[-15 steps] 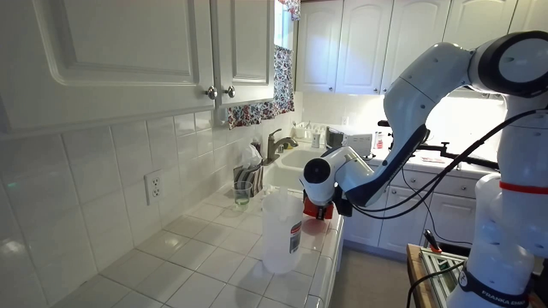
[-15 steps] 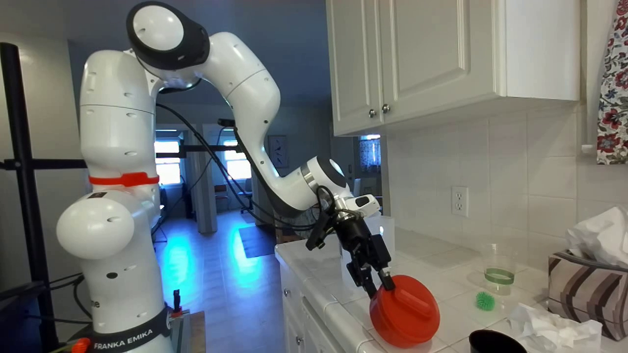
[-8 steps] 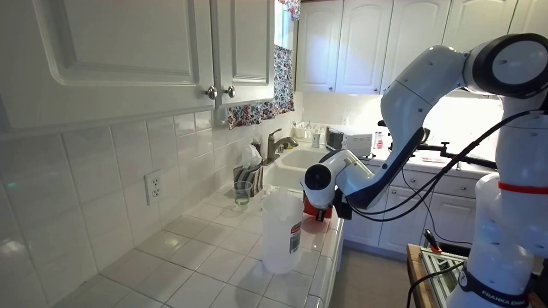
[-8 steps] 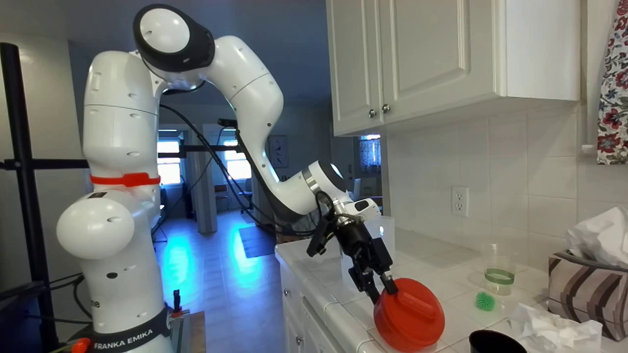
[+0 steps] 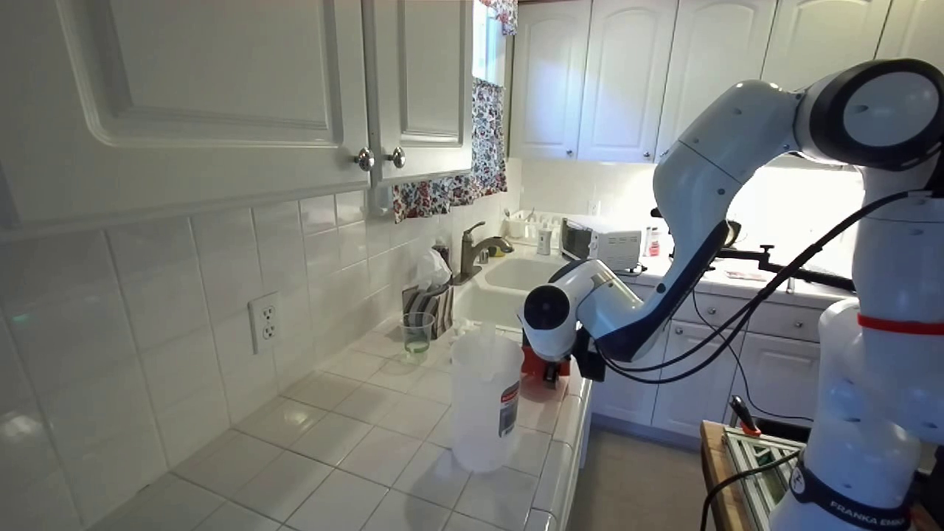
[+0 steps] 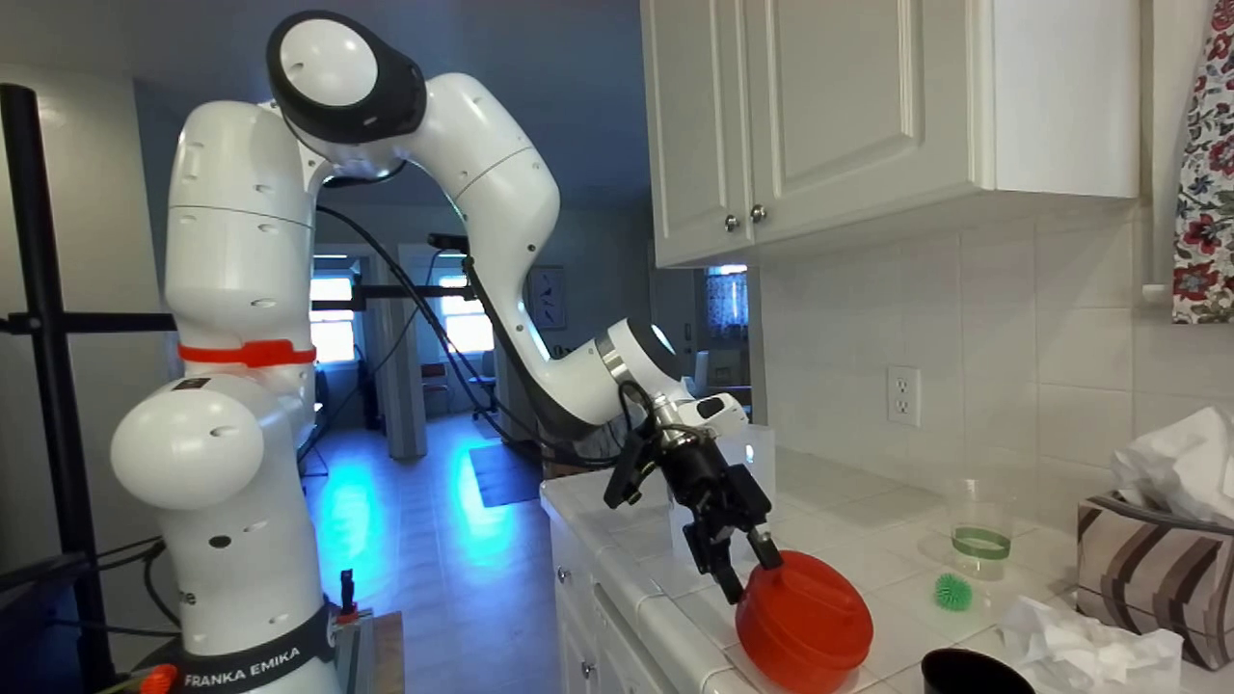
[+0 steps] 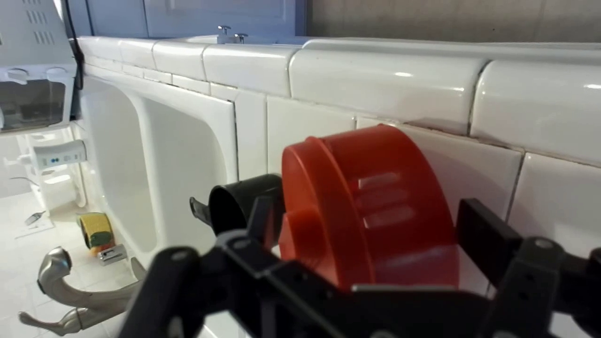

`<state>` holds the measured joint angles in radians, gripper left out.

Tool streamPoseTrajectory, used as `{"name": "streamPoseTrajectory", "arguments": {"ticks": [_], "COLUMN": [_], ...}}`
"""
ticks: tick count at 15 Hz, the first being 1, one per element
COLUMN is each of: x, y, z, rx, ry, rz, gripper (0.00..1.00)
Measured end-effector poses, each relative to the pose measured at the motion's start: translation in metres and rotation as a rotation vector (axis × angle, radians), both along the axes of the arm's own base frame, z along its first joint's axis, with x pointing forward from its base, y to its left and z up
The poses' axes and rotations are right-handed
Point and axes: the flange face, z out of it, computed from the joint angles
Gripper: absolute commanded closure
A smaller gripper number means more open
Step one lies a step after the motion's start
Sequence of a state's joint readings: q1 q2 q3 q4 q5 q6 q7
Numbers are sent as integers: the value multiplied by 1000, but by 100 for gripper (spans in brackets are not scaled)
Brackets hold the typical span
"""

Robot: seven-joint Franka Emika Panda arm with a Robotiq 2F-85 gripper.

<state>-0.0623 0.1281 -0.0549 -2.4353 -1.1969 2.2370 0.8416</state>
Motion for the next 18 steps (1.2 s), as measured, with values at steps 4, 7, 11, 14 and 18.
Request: {"name": "streamPoseTrajectory", "arguments": {"ticks": [4, 7, 11, 14, 18], "x": [1, 2, 7, 8, 7], "y": [0, 0, -4, -19, -39], "z": [1, 3, 17, 33, 46], "rx": [13, 32, 103, 165, 216], "ry": [-9, -18, -88, -179, -306], "rz": [-21, -50, -146, -253, -360], "gripper": [0, 0, 0, 0, 0]}}
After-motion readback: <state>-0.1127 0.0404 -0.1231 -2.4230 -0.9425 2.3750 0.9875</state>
